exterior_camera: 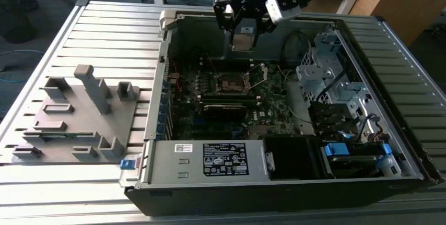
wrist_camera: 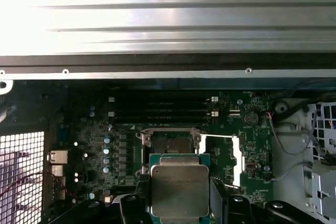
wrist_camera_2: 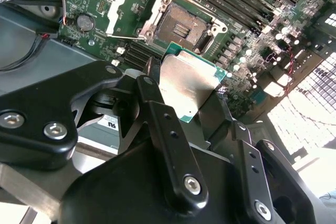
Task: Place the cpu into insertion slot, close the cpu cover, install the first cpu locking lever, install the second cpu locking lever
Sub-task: 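Place the cpu into insertion slot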
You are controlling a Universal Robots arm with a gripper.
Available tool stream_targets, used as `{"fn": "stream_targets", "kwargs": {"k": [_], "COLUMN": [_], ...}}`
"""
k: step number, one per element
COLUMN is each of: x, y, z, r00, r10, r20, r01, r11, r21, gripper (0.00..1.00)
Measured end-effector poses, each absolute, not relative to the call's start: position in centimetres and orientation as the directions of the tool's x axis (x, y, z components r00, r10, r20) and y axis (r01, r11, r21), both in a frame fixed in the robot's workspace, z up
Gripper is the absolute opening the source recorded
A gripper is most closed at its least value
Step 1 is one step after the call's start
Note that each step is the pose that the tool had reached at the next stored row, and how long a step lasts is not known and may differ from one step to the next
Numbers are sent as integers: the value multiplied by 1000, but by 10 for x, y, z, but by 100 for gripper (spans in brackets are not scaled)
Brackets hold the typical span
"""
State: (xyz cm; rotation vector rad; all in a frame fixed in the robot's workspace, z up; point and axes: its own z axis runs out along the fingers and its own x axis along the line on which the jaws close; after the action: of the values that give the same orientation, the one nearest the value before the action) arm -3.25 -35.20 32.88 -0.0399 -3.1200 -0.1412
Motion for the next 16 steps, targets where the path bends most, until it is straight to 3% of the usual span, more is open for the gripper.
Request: {"fn": "stream_targets", "kwargs": {"k": [16], "x": [-34], "y": [-352], "z": [313], "r00": [-1000], "r10": [25], "r20": [19], "r01": [26], "r11": [996], "r21": [90], "gripper": [54]}}
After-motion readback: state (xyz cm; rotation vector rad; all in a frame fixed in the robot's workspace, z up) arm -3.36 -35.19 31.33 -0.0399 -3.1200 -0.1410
